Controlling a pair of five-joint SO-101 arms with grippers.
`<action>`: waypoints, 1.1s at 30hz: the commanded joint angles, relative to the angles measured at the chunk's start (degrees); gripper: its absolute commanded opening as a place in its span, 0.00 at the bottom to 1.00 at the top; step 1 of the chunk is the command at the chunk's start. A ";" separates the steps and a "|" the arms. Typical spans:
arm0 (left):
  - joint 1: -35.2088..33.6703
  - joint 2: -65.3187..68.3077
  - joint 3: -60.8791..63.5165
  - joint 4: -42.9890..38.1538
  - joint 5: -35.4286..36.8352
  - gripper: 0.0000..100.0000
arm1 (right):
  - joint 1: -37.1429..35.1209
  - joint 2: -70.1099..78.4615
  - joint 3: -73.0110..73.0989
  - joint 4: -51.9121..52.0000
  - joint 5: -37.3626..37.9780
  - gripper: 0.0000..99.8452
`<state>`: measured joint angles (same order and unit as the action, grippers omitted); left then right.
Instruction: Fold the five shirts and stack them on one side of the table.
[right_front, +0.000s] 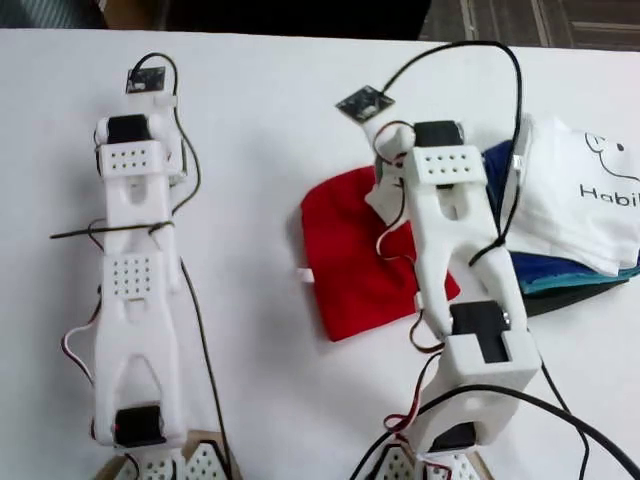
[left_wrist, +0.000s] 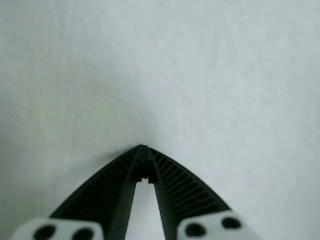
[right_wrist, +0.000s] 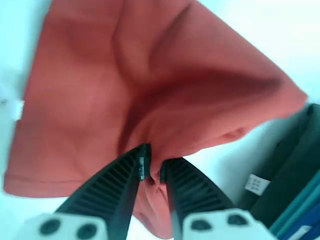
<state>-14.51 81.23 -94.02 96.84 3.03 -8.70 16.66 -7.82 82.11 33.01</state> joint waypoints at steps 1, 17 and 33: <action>-0.53 -0.18 -1.80 -1.49 0.35 0.03 | 2.51 2.86 -0.26 -3.30 2.20 0.02; -0.53 -0.18 -1.80 -1.49 0.35 0.03 | 5.67 1.89 -0.88 -1.63 5.10 0.36; -0.53 -0.18 -1.80 -1.49 0.35 0.03 | 9.01 13.32 -0.97 -5.32 6.24 0.36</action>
<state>-14.51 81.23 -94.02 96.84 3.03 0.09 28.70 -7.65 77.71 39.34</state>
